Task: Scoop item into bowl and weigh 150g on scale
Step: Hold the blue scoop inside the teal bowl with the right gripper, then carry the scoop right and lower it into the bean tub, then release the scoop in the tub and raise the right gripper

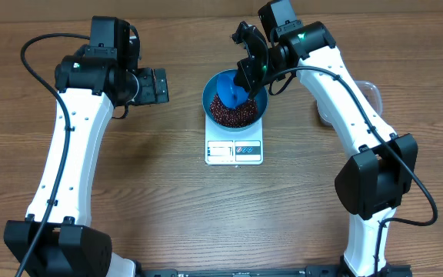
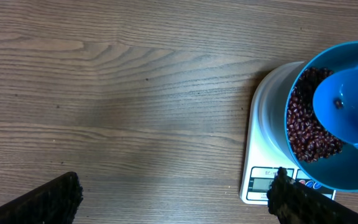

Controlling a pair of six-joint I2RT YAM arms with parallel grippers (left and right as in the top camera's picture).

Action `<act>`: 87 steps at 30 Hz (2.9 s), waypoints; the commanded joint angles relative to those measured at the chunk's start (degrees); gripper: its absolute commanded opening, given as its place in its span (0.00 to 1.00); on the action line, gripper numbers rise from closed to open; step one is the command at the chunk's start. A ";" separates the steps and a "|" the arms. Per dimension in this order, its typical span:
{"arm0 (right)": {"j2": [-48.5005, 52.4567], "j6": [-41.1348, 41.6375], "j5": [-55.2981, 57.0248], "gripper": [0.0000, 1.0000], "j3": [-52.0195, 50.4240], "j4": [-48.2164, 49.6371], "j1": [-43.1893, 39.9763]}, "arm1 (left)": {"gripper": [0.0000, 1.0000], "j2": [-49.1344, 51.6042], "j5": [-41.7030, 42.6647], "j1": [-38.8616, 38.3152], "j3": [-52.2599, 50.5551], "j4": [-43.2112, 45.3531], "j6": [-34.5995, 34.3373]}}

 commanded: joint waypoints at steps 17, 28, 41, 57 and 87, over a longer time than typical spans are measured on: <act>-9.01 -0.79 -0.04 0.04 2.03 1.77 -1.44 | 1.00 0.00 -0.42 -0.04 0.68 0.20 -0.81; -10.88 -4.00 -2.84 0.04 2.03 -5.14 -12.09 | 0.99 0.00 -0.42 -0.04 0.68 0.20 -0.81; -10.86 -3.78 2.12 0.04 2.01 -15.41 -26.64 | 1.00 0.00 -0.42 -0.04 0.68 0.20 -0.81; -10.32 1.09 20.04 0.04 -1.64 -18.67 -31.06 | 0.99 0.00 -0.42 -0.04 0.68 0.20 -0.81; -10.32 1.81 26.99 0.06 -14.73 -3.45 -26.58 | 1.00 0.00 -0.42 -0.04 0.68 0.20 -0.81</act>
